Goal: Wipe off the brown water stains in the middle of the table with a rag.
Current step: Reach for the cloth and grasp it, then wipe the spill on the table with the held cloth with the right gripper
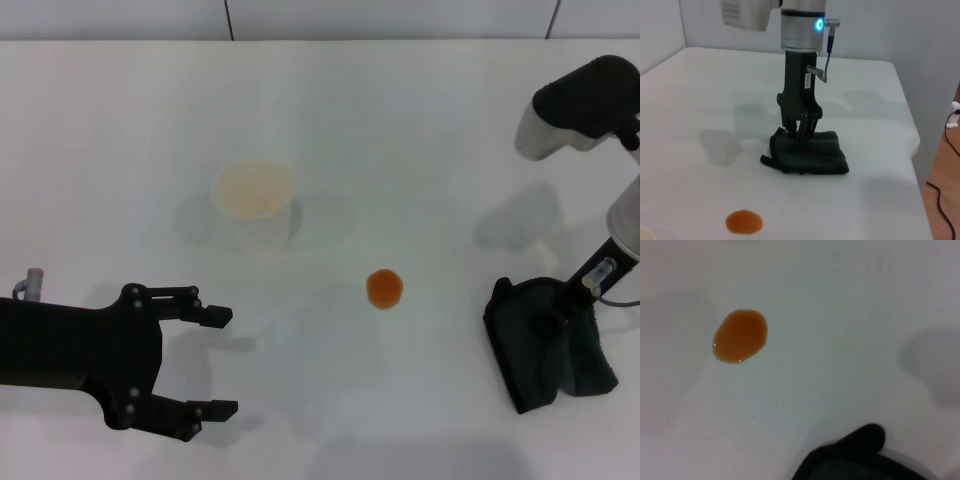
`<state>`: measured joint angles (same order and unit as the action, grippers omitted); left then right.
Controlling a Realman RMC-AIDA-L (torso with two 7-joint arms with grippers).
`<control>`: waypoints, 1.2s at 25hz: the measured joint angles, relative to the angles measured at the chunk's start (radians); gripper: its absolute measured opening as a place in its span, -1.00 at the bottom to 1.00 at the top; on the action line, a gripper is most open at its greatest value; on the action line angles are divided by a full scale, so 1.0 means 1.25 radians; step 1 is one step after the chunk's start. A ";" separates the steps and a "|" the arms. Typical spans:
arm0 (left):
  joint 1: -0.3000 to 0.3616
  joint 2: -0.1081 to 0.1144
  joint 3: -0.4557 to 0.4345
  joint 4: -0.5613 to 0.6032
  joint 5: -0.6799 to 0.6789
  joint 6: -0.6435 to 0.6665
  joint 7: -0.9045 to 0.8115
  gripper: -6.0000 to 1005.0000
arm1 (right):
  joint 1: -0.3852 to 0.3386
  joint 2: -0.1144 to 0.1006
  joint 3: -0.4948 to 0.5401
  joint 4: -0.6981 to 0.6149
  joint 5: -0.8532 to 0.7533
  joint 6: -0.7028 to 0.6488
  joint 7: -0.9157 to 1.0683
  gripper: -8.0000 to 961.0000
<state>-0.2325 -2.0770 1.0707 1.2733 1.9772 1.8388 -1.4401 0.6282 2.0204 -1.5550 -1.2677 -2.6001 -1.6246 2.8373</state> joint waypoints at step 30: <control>0.027 0.001 -0.089 -0.001 -0.023 0.005 -0.012 0.74 | 0.159 0.005 -0.160 0.049 0.139 0.181 -0.193 -0.82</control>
<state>-0.1986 -2.0754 0.9590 1.2719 1.9485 1.8455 -1.4558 0.8271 2.0266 -1.7552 -1.2065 -2.4264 -1.3989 2.5958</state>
